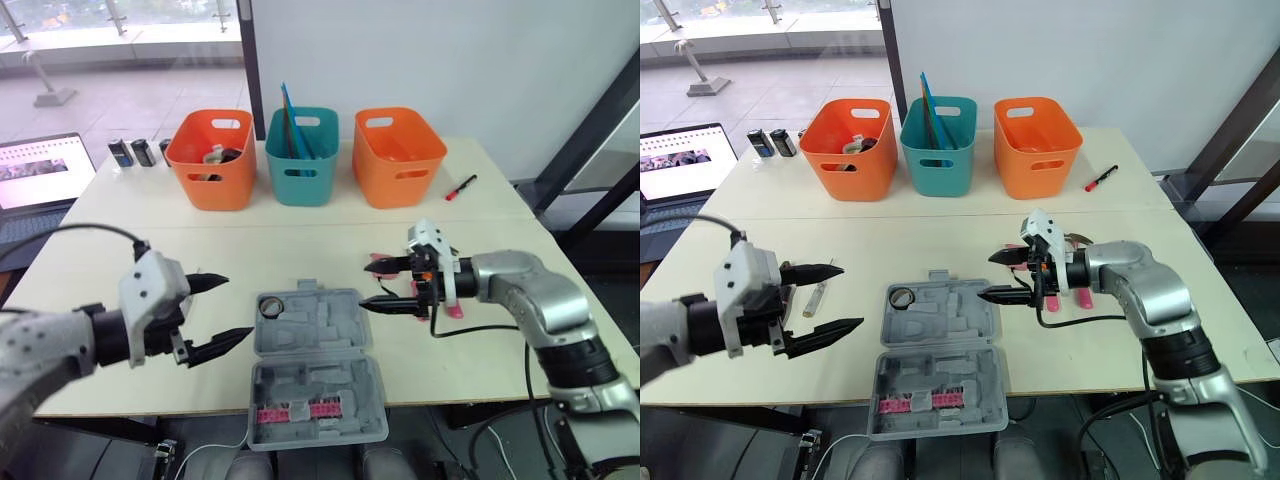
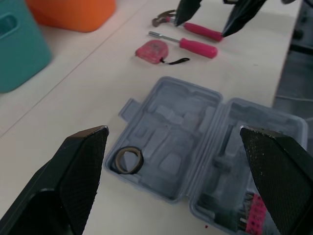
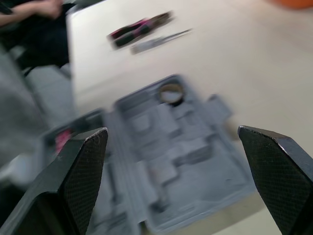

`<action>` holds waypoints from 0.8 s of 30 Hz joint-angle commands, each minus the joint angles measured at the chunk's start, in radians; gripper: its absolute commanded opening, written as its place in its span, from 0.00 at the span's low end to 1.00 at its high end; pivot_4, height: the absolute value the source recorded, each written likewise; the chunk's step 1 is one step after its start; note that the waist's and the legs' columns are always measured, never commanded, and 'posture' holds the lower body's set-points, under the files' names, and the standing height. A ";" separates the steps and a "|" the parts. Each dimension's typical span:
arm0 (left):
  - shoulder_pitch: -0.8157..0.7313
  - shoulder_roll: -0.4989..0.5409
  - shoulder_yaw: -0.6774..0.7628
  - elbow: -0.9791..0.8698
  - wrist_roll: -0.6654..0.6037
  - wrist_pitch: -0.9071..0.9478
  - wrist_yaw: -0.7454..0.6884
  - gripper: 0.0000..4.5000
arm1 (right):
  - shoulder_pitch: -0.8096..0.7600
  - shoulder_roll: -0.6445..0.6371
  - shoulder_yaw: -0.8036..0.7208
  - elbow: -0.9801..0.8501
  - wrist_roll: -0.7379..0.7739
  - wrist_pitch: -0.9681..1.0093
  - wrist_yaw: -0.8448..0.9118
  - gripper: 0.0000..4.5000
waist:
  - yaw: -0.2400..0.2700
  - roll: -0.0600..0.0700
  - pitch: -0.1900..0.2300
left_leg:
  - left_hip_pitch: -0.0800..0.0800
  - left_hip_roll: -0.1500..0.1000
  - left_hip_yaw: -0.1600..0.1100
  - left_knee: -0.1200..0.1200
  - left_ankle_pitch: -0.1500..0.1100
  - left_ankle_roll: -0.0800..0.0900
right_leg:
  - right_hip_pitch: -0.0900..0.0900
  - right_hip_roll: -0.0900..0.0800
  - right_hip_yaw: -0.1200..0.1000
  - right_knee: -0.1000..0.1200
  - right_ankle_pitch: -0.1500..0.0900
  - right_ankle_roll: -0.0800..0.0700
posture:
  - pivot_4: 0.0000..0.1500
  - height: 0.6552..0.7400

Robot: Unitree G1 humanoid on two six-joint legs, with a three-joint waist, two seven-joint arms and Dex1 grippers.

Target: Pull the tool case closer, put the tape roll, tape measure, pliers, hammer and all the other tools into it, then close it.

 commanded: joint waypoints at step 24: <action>0.109 0.011 0.051 -0.017 0.041 -0.019 -0.037 1.00 | 0.053 0.261 -0.031 0.326 -0.267 -0.168 -0.592 0.61 | 0.005 0.001 0.000 | -0.009 0.000 0.000 0.003 0.000 0.000 | -0.008 0.000 0.001 0.002 0.001 0.000 | 1.00 0.93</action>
